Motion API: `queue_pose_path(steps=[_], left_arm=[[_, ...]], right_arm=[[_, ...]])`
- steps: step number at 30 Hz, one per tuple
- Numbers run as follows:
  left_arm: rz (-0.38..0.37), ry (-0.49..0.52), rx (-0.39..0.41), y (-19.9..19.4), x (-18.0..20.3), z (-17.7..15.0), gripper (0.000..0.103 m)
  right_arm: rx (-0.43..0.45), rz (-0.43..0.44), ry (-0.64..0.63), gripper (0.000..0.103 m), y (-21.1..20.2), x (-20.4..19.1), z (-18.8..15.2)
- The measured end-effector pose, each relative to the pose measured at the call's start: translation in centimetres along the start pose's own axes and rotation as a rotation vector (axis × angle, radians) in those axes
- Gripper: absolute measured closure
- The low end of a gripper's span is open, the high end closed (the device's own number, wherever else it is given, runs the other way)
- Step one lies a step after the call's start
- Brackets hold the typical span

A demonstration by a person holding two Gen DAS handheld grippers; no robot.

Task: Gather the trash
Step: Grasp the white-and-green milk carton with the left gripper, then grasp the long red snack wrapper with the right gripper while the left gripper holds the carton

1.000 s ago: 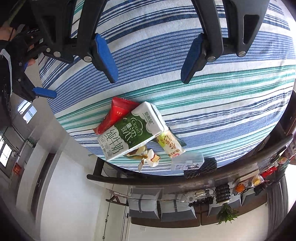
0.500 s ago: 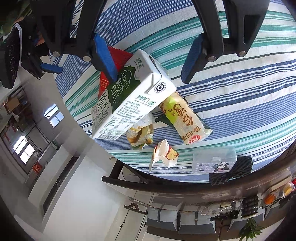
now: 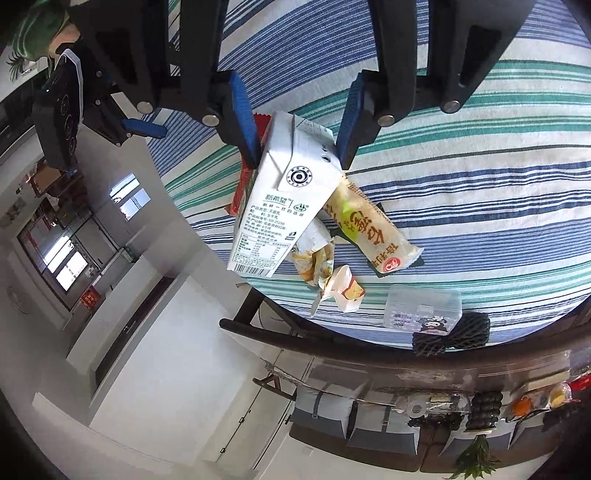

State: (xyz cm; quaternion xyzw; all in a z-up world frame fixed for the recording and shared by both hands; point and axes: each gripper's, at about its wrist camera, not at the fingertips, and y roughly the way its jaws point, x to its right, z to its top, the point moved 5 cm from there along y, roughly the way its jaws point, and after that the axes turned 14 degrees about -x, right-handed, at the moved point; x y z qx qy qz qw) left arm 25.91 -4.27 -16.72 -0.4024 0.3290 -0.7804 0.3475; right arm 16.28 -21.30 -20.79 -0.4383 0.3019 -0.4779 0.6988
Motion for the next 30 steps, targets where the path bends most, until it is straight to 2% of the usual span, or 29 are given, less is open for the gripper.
queue_pose_path(steps=[6, 8, 10, 15, 17, 18, 24, 30], left_arm=[[0.24, -0.148, 0.124, -6.1, -2.3, -4.7, 0.06], [0.333, -0.187, 0.139, -6.7, -3.1, -6.0, 0.06], [0.376, -0.21, 0.131, -6.5, -3.8, -6.9, 0.06], [0.408, -0.197, 0.089, -5.0, -4.3, -7.5, 0.058], [0.409, -0.191, 0.067, -4.4, -4.7, -7.6, 0.041], [0.412, -0.19, 0.06, -4.2, -4.6, -7.8, 0.039], [0.45, -0.17, 0.0, -2.8, -4.6, -8.0, 0.037], [0.471, -0.156, -0.023, -2.3, -4.5, -7.9, 0.037]], right_arm=[[-0.005, -0.003, -0.005, 0.004, 0.1, -0.1, 0.2], [-0.006, -0.004, -0.005, 0.004, 0.1, -0.2, 0.2], [-0.006, -0.002, -0.001, 0.004, 0.1, -0.3, 0.2], [-0.01, -0.004, 0.017, 0.004, 0.0, -0.4, 0.2], [-0.013, -0.001, 0.029, 0.004, 0.1, -0.4, 0.2], [-0.015, 0.002, 0.036, 0.003, 0.1, -0.3, 0.2], [-0.041, 0.075, 0.211, 0.0, 0.4, 0.7, 2.1], [-0.081, 0.185, 0.413, 0.0, 2.7, 0.5, 7.8]])
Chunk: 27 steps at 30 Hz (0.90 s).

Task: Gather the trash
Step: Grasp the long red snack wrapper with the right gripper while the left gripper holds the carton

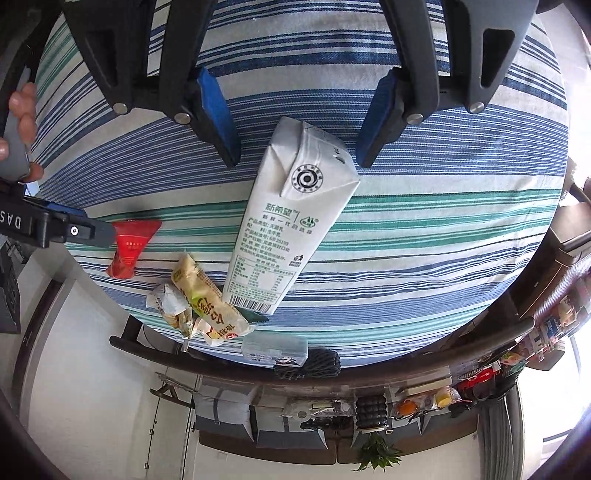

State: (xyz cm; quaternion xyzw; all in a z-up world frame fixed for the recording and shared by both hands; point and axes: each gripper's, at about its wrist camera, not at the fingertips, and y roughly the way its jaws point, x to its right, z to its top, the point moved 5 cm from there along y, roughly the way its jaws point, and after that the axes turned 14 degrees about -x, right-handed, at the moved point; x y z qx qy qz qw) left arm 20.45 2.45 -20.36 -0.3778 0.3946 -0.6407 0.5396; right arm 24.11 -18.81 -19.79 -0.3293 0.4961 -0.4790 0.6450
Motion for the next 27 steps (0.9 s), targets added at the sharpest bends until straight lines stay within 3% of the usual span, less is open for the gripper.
queue_pose_path(steps=[2, 6, 7, 9, 12, 17, 24, 27], left_arm=[[-0.002, 0.0, -0.001, 0.0, -0.1, 0.0, 0.037], [-0.012, -0.005, 0.001, 0.0, -0.3, 0.1, 0.037], [-0.013, -0.004, 0.001, 0.0, -0.3, 0.2, 0.037], [-0.01, 0.002, 0.0, 0.1, -0.3, 0.2, 0.037], [0.009, 0.021, -0.005, 0.2, -0.1, 0.2, 0.037], [0.033, 0.038, -0.011, 0.4, 0.2, 0.2, 0.035], [0.031, 0.043, -0.013, 0.5, 0.3, 0.2, 0.032], [-0.013, 0.06, -0.018, 0.2, 0.3, 0.2, 0.032]], right_arm=[[-0.001, -0.006, 0.03, 0.0, 1.2, -1.1, 1.8], [0.011, -0.179, -0.052, 0.002, 3.0, -2.8, 3.2], [0.014, -0.223, -0.088, 0.005, 3.2, -3.0, 3.0], [0.036, -0.291, -0.172, 0.026, 2.8, -2.9, 2.1], [0.036, -0.272, -0.241, 0.037, 1.3, -1.2, 0.3], [0.059, -0.242, -0.276, 0.037, -1.1, 2.9, -2.4], [0.001, -0.184, -0.255, 0.015, -2.1, 5.2, -2.6], [-0.027, -0.179, -0.267, 0.015, -2.5, 5.3, -3.2]])
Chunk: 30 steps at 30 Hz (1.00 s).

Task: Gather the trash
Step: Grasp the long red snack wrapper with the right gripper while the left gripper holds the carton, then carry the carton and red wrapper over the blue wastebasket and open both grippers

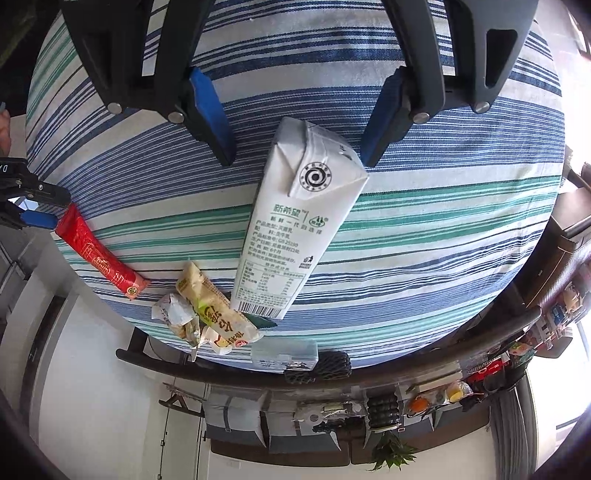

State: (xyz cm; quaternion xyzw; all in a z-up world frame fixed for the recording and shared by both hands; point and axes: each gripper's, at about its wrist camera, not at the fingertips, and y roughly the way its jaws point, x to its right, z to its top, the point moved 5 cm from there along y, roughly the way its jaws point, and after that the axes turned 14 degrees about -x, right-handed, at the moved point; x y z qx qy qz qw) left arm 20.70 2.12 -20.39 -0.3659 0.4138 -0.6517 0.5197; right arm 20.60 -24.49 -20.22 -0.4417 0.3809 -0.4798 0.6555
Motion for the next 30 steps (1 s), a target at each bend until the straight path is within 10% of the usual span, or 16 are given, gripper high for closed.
queue_pose_path(steps=[10, 19, 22, 30], left_arm=[[-0.116, 0.104, -0.052, -0.6, 0.6, 3.1, 0.032], [-0.065, 0.175, -0.103, 0.3, 1.6, 5.5, 0.032], [-0.047, 0.185, -0.113, 0.5, 1.8, 5.8, 0.064], [-0.103, 0.102, -0.044, -1.7, 1.3, 5.0, 0.064]], right_arm=[[-0.044, 0.032, -0.105, 0.019, -1.2, -2.3, 4.6], [-0.191, -0.03, -0.133, 0.049, 2.7, -4.1, 8.6], [-0.215, -0.039, -0.119, 0.082, 3.2, -4.0, 8.7], [-0.09, 0.032, -0.114, 0.09, -0.9, -3.8, 7.1]])
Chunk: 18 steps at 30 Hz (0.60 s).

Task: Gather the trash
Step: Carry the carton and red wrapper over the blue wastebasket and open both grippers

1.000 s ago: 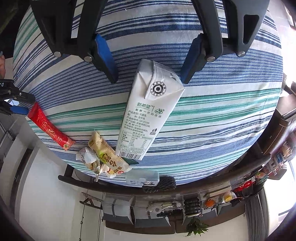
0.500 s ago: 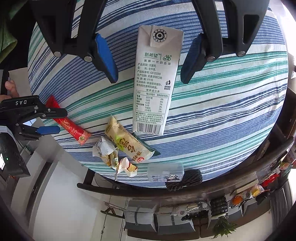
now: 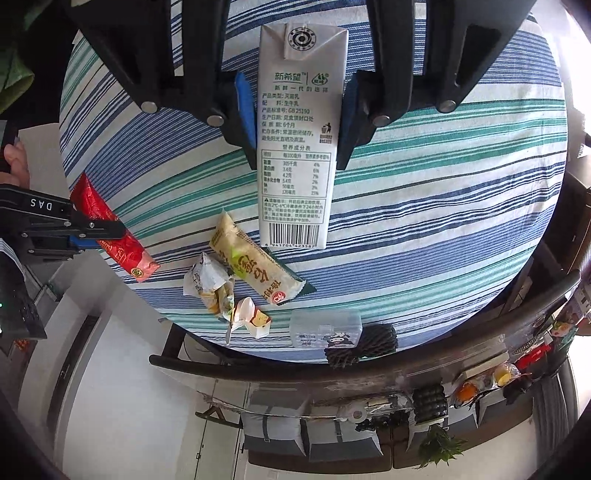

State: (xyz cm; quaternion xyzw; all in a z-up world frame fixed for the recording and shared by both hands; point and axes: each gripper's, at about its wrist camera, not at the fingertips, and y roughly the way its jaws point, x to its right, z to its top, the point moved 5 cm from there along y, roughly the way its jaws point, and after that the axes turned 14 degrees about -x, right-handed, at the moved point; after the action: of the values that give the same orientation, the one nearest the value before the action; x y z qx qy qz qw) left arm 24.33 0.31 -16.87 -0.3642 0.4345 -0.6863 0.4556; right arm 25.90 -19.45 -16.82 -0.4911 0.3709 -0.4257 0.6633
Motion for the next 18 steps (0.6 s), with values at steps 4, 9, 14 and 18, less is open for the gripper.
queue_pose_path(steps=[4, 9, 14, 18], left_arm=[[-0.053, -0.009, 0.031, -1.5, 1.9, -0.8, 0.064], [-0.1, 0.023, 0.053, -2.4, 6.4, -1.0, 0.064], [-0.131, 0.081, 0.061, -2.2, 11.8, 0.1, 0.064], [-0.173, 0.112, 0.06, -1.5, 16.0, 1.2, 0.064]], right_arm=[[0.038, 0.06, 0.012, 0.09, -1.4, 0.4, -1.6], [0.06, 0.092, 0.037, 0.091, -2.1, 1.5, -3.4], [0.08, 0.081, 0.082, 0.091, -3.5, 4.4, -5.5], [0.096, 0.062, 0.138, 0.091, -4.8, 7.8, -7.2]])
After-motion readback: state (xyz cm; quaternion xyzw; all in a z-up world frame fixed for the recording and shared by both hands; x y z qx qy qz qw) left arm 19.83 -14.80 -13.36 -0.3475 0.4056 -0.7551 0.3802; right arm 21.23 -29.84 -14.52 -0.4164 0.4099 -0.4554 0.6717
